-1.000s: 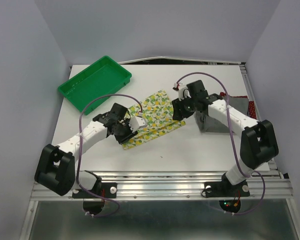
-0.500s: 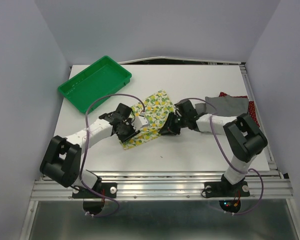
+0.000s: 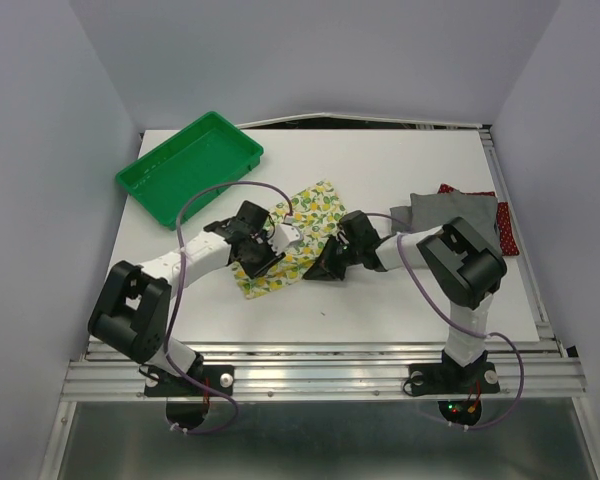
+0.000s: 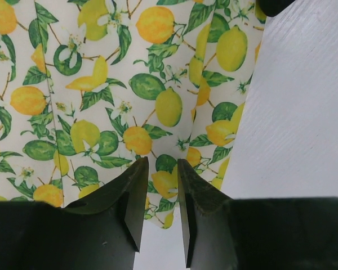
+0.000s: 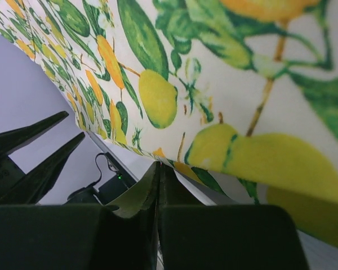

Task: Fold and stack the skirts
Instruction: Fold the skirt

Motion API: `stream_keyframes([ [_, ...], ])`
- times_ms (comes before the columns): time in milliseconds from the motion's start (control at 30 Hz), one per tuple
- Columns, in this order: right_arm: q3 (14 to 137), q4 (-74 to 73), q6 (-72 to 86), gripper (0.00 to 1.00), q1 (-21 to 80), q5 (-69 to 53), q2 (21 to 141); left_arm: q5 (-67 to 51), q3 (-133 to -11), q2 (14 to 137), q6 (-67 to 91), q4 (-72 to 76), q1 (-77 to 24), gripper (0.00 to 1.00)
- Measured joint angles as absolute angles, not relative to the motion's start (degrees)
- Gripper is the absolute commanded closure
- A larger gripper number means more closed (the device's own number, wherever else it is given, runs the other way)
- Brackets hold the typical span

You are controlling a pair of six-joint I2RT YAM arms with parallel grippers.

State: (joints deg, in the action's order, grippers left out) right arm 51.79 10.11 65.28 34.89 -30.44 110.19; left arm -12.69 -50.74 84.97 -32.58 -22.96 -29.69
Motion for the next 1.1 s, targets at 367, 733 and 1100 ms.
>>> stream_keyframes([
  [367, 51.7, 11.1, 65.7, 0.99, 35.0, -29.3, 110.3, -13.4, -51.5, 88.5, -32.3, -22.2, -31.8, 0.65],
  [733, 51.7, 10.8, 65.7, 0.99, 35.0, -29.1, 110.3, -12.1, -53.1, 89.8, -31.8, -22.3, -31.9, 1.0],
  [1100, 51.7, 10.3, 65.8, 0.99, 35.0, -28.4, 110.0, -16.5, -57.1, 84.9, -31.4, -28.1, -33.0, 1.0],
])
